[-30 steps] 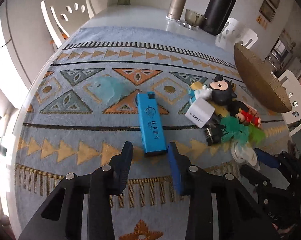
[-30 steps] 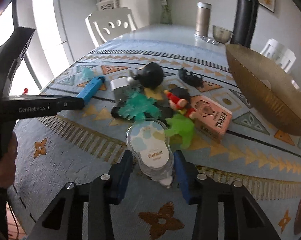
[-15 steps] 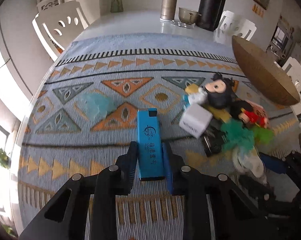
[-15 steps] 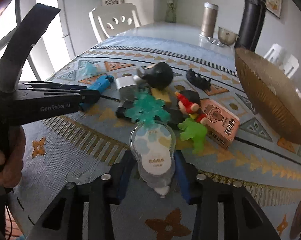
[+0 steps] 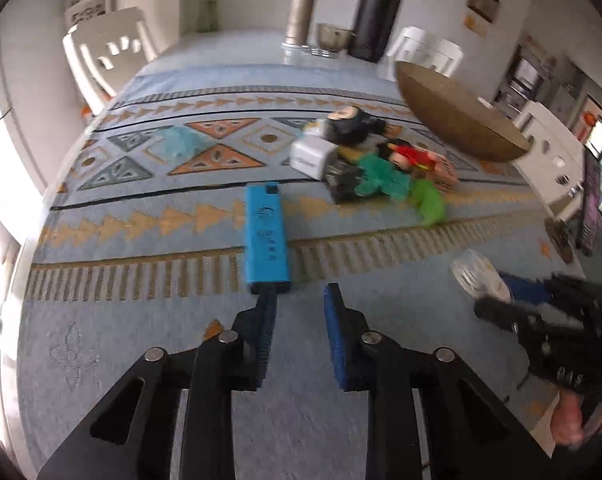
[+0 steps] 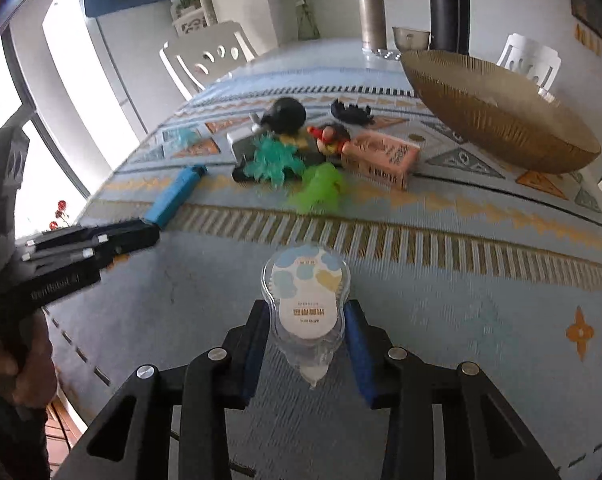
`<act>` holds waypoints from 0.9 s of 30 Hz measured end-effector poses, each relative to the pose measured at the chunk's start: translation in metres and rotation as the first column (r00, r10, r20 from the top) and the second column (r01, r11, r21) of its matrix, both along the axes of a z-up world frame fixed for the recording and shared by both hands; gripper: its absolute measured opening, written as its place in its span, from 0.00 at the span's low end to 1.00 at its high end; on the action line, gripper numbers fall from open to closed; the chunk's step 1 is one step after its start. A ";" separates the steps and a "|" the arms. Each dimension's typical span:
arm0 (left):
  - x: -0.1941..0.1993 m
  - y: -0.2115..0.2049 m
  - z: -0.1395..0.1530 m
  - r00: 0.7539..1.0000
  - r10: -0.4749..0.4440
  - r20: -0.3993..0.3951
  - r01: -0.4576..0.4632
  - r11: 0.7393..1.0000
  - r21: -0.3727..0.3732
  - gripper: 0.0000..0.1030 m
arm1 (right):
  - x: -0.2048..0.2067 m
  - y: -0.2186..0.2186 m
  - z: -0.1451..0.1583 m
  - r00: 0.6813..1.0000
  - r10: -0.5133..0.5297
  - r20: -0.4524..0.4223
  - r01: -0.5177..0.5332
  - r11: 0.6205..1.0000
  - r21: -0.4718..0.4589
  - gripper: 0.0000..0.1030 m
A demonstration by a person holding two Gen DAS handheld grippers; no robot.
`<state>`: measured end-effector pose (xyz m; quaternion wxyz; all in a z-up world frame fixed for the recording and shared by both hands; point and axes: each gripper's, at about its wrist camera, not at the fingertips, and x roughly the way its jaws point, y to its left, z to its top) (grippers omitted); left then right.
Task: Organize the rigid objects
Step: 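Grasp the white tape dispenser with the right tool while the left grasps the blue lighter, then lift both items over the woven bowl and open both tools to release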
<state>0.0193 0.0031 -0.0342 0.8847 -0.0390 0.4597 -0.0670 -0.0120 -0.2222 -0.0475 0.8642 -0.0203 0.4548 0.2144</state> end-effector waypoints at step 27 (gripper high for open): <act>0.006 -0.010 0.047 0.982 -0.024 0.189 0.026 1.000 -0.010 0.20 | -0.019 0.016 0.053 0.971 0.019 0.237 -0.016 1.000 -0.012 0.42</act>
